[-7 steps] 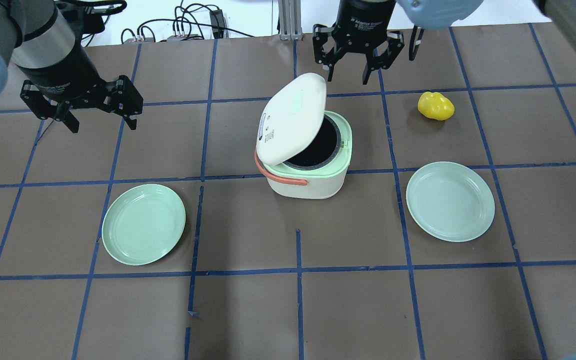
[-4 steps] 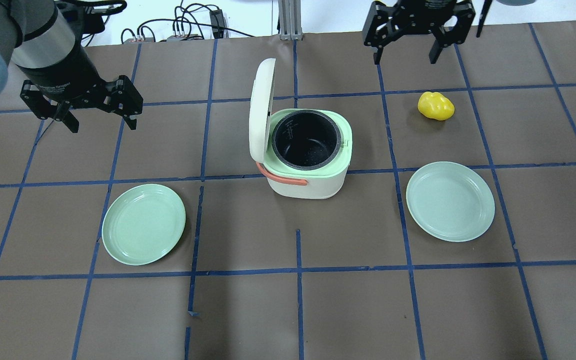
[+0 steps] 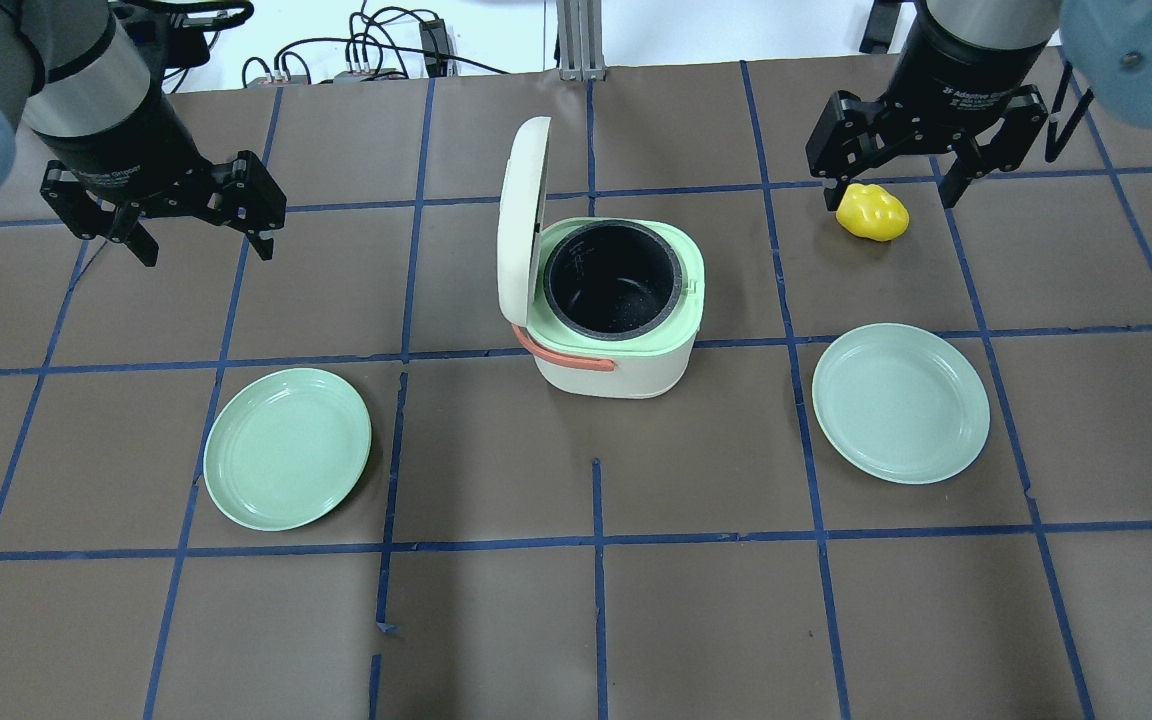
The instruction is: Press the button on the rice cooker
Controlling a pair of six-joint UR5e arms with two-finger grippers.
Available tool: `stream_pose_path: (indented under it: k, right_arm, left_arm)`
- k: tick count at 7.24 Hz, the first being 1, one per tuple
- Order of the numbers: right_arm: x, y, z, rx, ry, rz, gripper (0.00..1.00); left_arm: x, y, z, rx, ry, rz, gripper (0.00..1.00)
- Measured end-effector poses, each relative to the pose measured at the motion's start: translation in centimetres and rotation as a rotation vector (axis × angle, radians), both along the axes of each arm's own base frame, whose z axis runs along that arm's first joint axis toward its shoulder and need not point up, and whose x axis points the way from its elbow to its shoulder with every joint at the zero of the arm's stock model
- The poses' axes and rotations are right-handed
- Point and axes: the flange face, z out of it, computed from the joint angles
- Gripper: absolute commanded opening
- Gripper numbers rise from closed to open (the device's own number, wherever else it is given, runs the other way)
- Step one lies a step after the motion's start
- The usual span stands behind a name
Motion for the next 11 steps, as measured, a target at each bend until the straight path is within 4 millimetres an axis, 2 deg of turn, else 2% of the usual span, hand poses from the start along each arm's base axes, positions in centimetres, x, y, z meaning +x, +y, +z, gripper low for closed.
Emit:
stream_pose_path:
  k: [6,11]
  right_arm:
    - [-0.12,-0.6,0.53,-0.021,-0.007,-0.007,0.99]
    - [0.01,-1.05,0.06,-0.022,-0.009,-0.003,0.99]
  left_arm:
    - [0.01,0.01,0.0,0.001,-0.001,0.0,1.0]
    - [0.0,0.0,0.0,0.0,0.0,0.0,1.0]
